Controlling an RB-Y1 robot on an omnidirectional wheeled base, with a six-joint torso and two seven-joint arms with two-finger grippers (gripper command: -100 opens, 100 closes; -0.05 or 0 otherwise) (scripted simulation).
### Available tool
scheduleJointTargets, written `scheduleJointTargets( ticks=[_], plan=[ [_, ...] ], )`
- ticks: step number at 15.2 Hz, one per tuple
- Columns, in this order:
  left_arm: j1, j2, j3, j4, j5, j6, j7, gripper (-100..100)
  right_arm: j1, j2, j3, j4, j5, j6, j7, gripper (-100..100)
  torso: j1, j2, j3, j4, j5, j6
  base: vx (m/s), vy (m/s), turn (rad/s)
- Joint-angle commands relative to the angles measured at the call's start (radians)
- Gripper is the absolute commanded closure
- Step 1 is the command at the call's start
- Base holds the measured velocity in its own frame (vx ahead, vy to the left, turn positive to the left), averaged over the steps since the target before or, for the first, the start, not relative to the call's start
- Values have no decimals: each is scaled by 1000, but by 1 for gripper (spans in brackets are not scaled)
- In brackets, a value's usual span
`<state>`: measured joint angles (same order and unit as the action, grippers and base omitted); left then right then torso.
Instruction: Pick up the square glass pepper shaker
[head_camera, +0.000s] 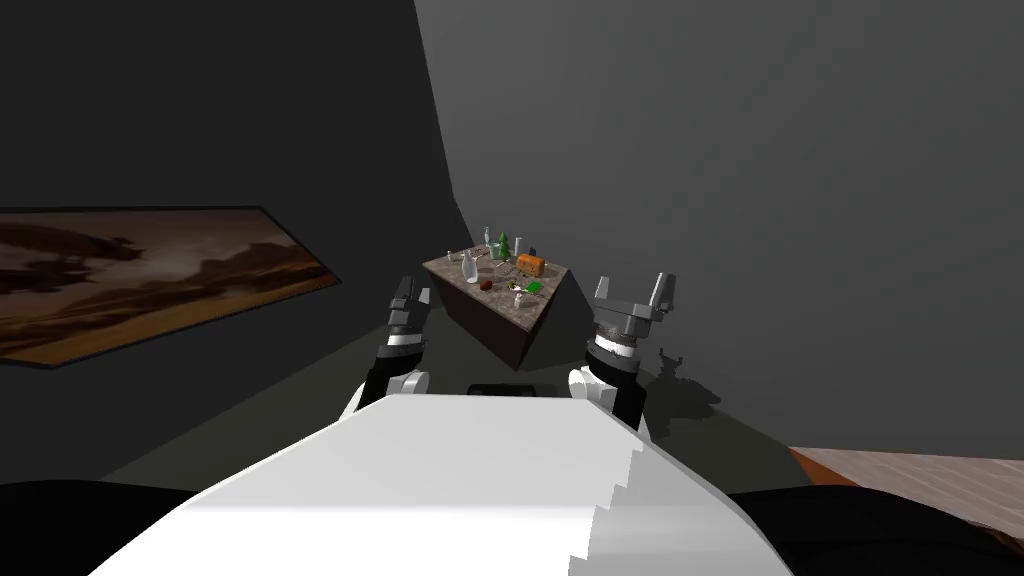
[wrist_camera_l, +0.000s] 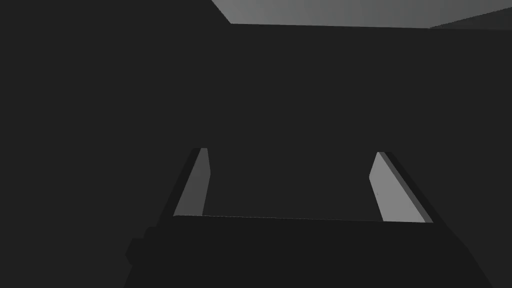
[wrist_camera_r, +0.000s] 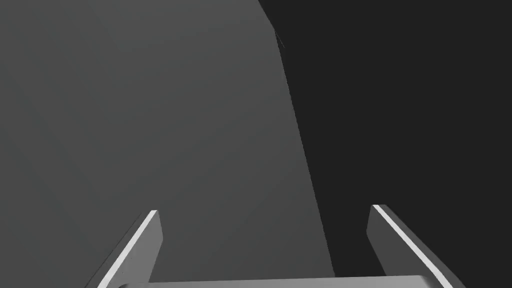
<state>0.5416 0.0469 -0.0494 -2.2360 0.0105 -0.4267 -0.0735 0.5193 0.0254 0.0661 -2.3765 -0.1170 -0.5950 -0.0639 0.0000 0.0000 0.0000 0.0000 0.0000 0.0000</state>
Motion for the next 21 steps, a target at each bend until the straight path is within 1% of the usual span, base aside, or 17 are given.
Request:
scheduleJointTargets(
  ticks=[1,4,7,8,11,14,15,17,18,21],
  plan=[
    [3,37,2,7,-3,7,-1,-100,0,0,0,0,0,0,0,0,0,0,0,0,0,0,1,-26,-40],
    [10,92,6,23,-11,23,-4,-100,0,0,0,0,0,0,0,0,-4,-1,0,0,-1,0,17,-67,-81],
    [21,154,13,45,-22,47,-9,-100,0,0,0,0,0,0,0,0,-7,-1,-1,0,-2,0,12,-114,-107],
    [21,154,13,45,-22,47,-9,-100,0,0,0,0,0,0,0,0,-9,-1,0,0,-2,0,5,-108,-68],
    [35,223,21,73,-36,78,-15,-100,0,0,0,0,0,0,0,0,-8,-1,0,0,-2,0,18,-115,-116],
    [52,297,30,105,-53,114,-22,-100,0,0,0,0,0,0,0,0,-12,-2,-1,0,-3,1,25,-175,-173],
    [52,298,30,105,-53,114,-22,-100,0,0,0,0,0,0,0,0,-13,-1,-1,0,-3,1,24,-150,-93],
    [65,347,37,127,-64,140,-27,-100,0,0,0,0,0,0,0,0,-11,-1,-1,0,-3,0,40,-138,-124],
    [65,351,37,127,-64,140,-27,-100,0,0,0,0,0,0,0,0,-11,-2,-1,0,-2,1,38,-132,-113],
    [85,431,47,162,-83,181,-35,-100,0,0,0,0,0,0,0,0,-11,-2,-1,-1,-2,1,40,-151,-159]
  ],
)
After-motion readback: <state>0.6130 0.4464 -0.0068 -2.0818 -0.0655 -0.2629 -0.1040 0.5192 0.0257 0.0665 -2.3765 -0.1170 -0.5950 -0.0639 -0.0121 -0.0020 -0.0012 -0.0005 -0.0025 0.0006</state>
